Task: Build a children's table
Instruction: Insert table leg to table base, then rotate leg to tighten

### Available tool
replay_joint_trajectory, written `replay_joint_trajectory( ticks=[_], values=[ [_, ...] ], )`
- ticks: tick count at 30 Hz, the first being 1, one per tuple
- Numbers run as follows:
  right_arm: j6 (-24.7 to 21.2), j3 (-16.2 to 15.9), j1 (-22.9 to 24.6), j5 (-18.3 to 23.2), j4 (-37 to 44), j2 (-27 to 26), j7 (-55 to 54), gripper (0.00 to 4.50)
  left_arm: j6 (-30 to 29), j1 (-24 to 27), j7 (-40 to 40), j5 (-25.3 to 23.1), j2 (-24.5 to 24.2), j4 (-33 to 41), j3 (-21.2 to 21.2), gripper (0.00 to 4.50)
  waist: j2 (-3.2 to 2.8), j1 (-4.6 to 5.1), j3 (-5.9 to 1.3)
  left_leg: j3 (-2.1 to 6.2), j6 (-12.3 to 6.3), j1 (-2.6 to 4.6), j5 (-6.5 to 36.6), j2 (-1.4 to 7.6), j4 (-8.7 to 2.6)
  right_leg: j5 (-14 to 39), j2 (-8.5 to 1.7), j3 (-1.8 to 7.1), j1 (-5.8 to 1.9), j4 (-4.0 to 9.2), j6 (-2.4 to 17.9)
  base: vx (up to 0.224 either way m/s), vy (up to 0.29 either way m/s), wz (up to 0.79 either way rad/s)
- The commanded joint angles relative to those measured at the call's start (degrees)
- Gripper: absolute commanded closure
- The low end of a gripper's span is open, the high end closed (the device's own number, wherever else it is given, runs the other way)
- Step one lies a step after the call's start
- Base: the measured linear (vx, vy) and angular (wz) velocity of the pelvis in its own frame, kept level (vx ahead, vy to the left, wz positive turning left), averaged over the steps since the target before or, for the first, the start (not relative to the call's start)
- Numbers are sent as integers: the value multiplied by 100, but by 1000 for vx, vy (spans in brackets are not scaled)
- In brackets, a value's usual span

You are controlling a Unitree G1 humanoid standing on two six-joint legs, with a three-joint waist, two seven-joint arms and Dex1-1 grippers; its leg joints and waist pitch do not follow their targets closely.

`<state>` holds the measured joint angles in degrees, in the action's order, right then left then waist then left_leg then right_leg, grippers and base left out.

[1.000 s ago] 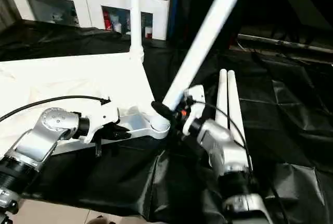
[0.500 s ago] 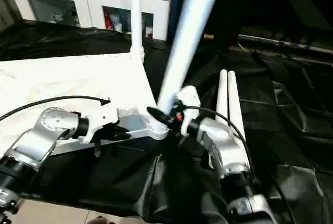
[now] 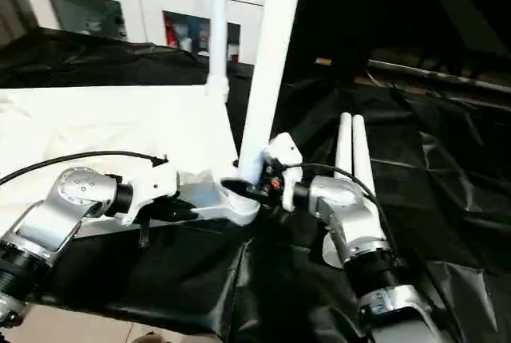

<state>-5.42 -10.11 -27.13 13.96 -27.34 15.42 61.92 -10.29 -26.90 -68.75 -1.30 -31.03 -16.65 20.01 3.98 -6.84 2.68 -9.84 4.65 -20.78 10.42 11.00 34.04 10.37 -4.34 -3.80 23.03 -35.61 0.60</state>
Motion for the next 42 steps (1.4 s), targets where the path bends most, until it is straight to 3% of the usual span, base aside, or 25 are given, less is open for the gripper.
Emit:
replay_joint_trajectory(
  ticks=[1, 3, 8, 12, 13, 15, 16, 17, 18, 19, 20, 21, 22, 23, 24, 25, 26, 27, 28, 29, 30, 33, 36, 40, 42],
  values=[
    [-98, -441, 286, -273, -491, 180, 353, 259, 209, -110, -285, 217, -16, 272, 64, 450, -205, -2, -300, 106, 173, 99, 2043, 257, -528, 1607, -421, 284, -206, 466, 1102, 0, 0, 0],
    [-31, -463, 285, -305, -522, 205, 423, 259, 226, -125, -343, 210, -42, 248, 89, 450, -184, -3, -295, 103, 159, 99, 2078, 253, -527, 1645, -420, 284, -211, 473, 1117, 0, 0, 0],
    [189, -360, 214, -424, -837, 115, 209, 259, 263, -344, 11, -52, 88, -194, 53, 450, -207, 9, -267, 109, 189, 144, 2351, 249, -538, 2158, -431, 281, -185, 535, 1050, 0, 0, 0],
    [199, -135, -238, -920, -1838, -174, -1522, 259, -104, -672, 682, -213, 415, -743, -96, 450, -218, 72, -187, 179, 326, 250, 2947, 221, -544, 3619, -482, 215, -123, 702, 675, -16, 1, -2],
    [119, -70, -343, -945, -2039, -237, -1864, 259, -199, -731, 795, -217, 492, -832, -123, 450, -214, 111, -172, 213, 343, 273, 3082, 201, -533, 4110, -491, 134, -129, 784, 461, -65, 4, -8],
    [-108, 140, -573, -854, -2456, -418, -2523, 259, -429, -876, 1095, -249, 685, -1054, -178, 450, -244, 162, -167, 274, 338, 278, 3269, 206, -531, 4357, -518, 22, -161, 867, 298, -36, 9, -8],
    [-185, 224, -677, -811, -2621, -506, -2803, 259, -522, -948, 1249, -260, 786, -1167, -208, 450, -290, 179, -160, 282, 339, 321, 3449, 217, -529, 4334, -504, -56, -154, 925, 284, -81, 37, -15],
    [-245, 341, -869, -777, -2917, -654, -3365, 259, -653, -1087, 1577, -287, 984, -1395, -270, 450, -426, 261, -153, 394, 381, 264, 4136, 315, -679, 3626, -424, -263, -335, 825, 315, -55, 52, -15],
    [-249, 351, -888, -775, -2947, -668, -3422, 259, -664, -1101, 1610, -289, 1004, -1418, -276, 450, -419, 279, -161, 416, 378, 175, 4324, 370, -773, 3212, -402, -267, -435, 710, 370, -55, 52, -15],
    [-269, 397, -965, -759, -3063, -722, -3655, 259, -740, -1155, 1742, -294, 1087, -1511, -311, 450, -495, 186, -144, 400, 389, -61, 4874, 512, -1104, 2466, -294, -243, -654, 167, 483, -81, 33, -15],
    [-301, 512, -1200, -756, -3416, -867, -4369, 259, -951, -1321, 2181, -315, 1347, -1800, -425, 450, -524, 55, -143, 303, 377, -188, 5039, 562, -1245, 1984, -239, -159, -715, -231, 532, -96, -17, 9],
    [-281, 568, -1327, -777, -3625, -936, -4713, 259, -1043, -1408, 2402, -329, 1475, -1956, -478, 450, -134, -26, -139, 34, 304, 276, 4237, 257, -898, 3121, -310, 259, -170, 132, 355, -96, -17, 9],
    [-282, 583, -1344, -769, -3645, -948, -4761, 259, -1058, -1419, 2429, -332, 1493, -1973, -481, 450, -134, -26, -139, 34, 304, 276, 4237, 257, -898, 3121, -310, 259, -170, 132, 355, 17, -102, 24],
    [-290, 844, -1620, -623, -3975, -1166, -5557, 259, -1314, -1593, 2891, -381, 1796, -2244, -530, 450, -3, -20, -98, 106, 99, 666, 1820, -50, 351, 6187, -931, 370, 342, 1181, 166, -17, -101, -3],
    [-289, 918, -1687, -573, -4044, -1226, -5748, 259, -1388, -1633, 3005, -394, 1873, -2301, -536, 450, -79, -99, -143, 241, 85, 174, 1071, 35, -30, 5681, -936, 250, -232, 895, 90, -17, -101, -3],
    [-292, 968, -1746, -542, -4096, -1281, -5889, 259, -1443, -1667, 3110, -387, 1946, -2332, -556, 450, -145, -155, -223, 225, 164, 99, 1031, 97, -251, 5003, -790, 162, -327, 800, 106, -10, -14, -29],
    [-295, 1017, -1836, -513, -4165, -1367, -6062, 259, -1507, -1710, 3216, -383, 2040, -2363, -564, 450, -254, -91, -227, 297, 360, -14, 1522, 212, -506, 3655, -532, 28, -331, 586, 220, 55, 19, -27],
    [-290, 1088, -1966, -474, -4266, -1488, -6254, 259, -1554, -1765, 3354, -398, 2139, -2422, -570, 450, -313, -86, -279, 295, 450, 112, 1984, 260, -542, 2679, -490, 54, -261, 550, 426, 55, 19, -27],
    [-290, 1088, -1966, -474, -4266, -1488, -6254, 259, -1554, -1765, 3354, -398, 2139, -2422, -570, 450, -313, -86, -279, 295, 450, 112, 1984, 260, -542, 2679, -490, 54, -261, 550, 426, 0, 0, 0],
    [-281, 1018, -2029, -552, -4309, -1537, -6271, 259, -1532, -1767, 3365, -451, 2129, -2417, -515, 450, -253, -70, -229, 253, 431, 121, 2286, 230, -575, 2344, -487, 68, -245, 547, 656, 0, 0, 0],
    [-294, 1009, -2046, -560, -4326, -1553, -6271, 259, -1544, -1756, 3350, -450, 2113, -2389, -515, 450, -236, -72, -214, 229, 381, 145, 2474, 206, -565, 2936, -513, 49, -229, 615, 554, 0, 0, 0],
    [-272, 1007, -2102, -608, -4410, -1568, -6282, 259, -1540, -1769, 3350, -453, 2091, -2418, -528, 450, -240, -86, -223, 226, 337, 150, 2427, 200, -556, 3429, -578, 64, -214, 705, 363, 0, 0, 0],
    [-186, 1024, -2156, -654, -4487, -1586, -6222, 259, -1485, -1779, 3321, -472, 2043, -2440, -528, 450, -227, -100, -230, 213, 313, 139, 2226, 211, -587, 3298, -578, 66, -224, 719, 315, 0, 0, 0],
    [153, 1165, -2287, -636, -4527, -1663, -5858, 259, -1302, -1791, 3278, -492, 2013, -2470, -482, 450, -232, -100, -233, 176, 286, 122, 1948, 228, -617, 2865, -566, 79, -242, 700, 428, 0, 0, 0],
    [266, 1250, -2346, -534, -4480, -1677, -5676, 203, -1123, -1772, 3219, -538, 1970, -2453, -410, 450, -243, -102, -232, 178, 277, 128, 1997, 232, -619, 2914, -576, 84, -245, 707, 448, 0, 0, 0]
  ],
)
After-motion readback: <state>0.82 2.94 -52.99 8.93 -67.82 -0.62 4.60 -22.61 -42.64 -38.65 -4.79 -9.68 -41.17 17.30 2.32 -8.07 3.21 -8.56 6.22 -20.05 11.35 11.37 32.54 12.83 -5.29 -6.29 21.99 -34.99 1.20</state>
